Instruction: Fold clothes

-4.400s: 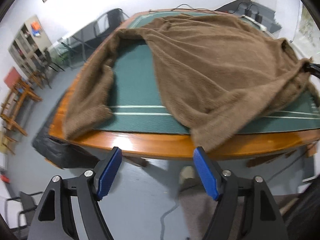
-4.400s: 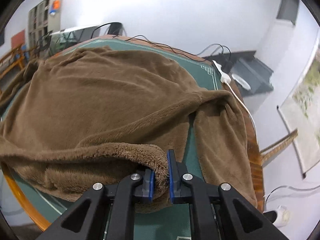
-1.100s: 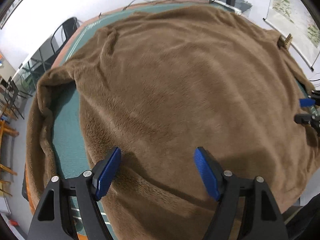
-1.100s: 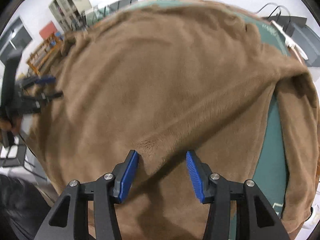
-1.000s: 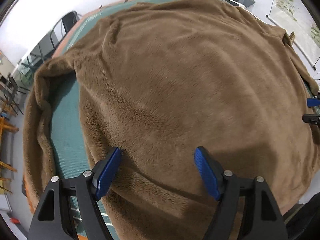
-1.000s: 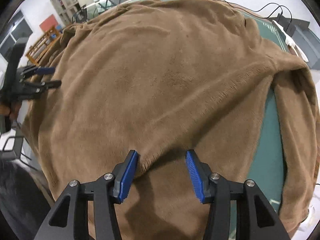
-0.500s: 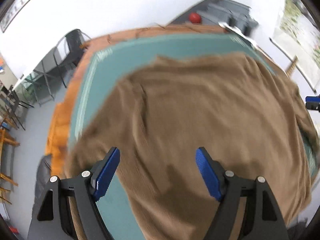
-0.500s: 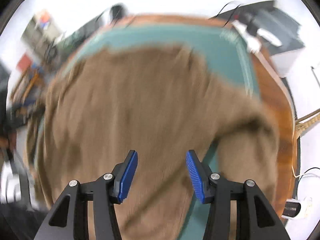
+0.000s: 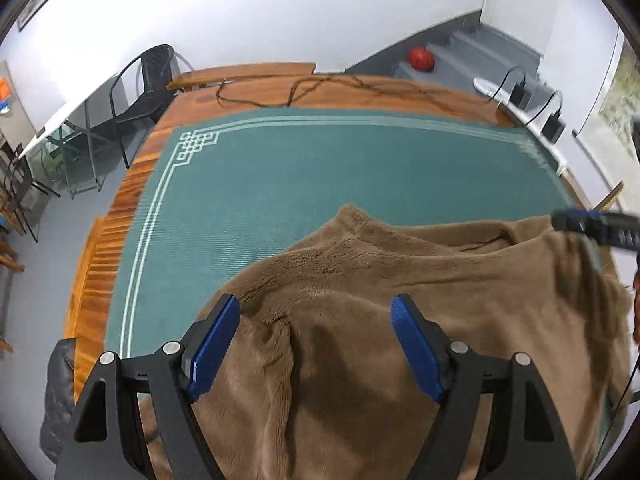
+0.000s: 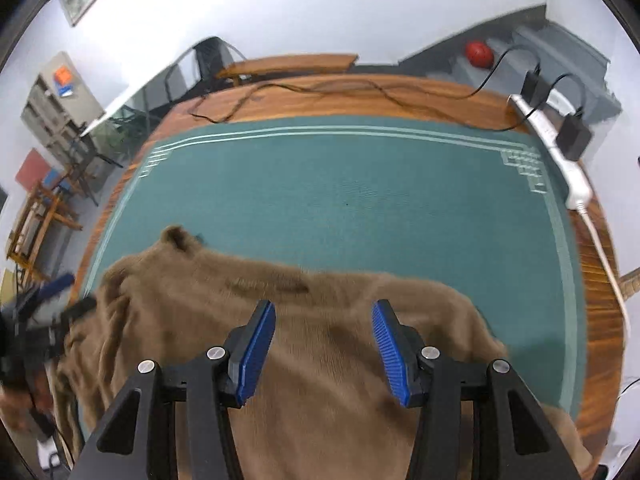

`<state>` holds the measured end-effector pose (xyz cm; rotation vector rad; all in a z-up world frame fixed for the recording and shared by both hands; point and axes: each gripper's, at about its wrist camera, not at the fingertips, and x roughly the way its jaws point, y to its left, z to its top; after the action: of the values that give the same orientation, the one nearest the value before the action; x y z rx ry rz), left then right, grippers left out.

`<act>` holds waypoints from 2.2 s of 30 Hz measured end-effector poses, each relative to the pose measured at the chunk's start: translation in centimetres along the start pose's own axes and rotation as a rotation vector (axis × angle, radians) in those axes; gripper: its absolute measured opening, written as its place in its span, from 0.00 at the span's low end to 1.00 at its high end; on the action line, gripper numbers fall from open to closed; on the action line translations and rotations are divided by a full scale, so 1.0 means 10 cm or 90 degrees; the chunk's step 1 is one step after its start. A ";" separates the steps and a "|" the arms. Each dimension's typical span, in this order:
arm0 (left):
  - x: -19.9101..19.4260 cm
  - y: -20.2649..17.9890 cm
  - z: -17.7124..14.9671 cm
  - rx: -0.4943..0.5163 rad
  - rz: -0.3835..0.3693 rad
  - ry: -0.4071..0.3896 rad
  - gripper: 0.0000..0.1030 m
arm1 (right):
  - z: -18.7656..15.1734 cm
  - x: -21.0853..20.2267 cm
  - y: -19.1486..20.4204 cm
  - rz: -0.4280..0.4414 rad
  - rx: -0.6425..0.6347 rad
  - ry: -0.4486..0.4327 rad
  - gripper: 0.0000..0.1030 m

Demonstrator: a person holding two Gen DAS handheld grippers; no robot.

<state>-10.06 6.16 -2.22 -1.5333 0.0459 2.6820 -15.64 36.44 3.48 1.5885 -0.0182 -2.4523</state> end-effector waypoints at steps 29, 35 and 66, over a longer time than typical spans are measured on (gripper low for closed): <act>0.84 0.20 0.07 -0.072 0.005 0.043 0.79 | 0.55 0.74 -0.74 0.092 0.170 0.055 0.51; 0.80 0.15 0.06 -0.065 0.009 0.042 0.79 | 0.53 0.56 -0.76 0.104 0.191 0.037 0.51; 0.82 0.14 -0.02 -0.034 0.007 0.033 0.79 | -0.20 0.60 -0.01 -0.107 -0.154 0.081 0.53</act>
<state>-14.13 5.04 -9.40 -1.6222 -0.0157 2.6731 -16.15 35.62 -2.76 1.6930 0.4325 -2.3571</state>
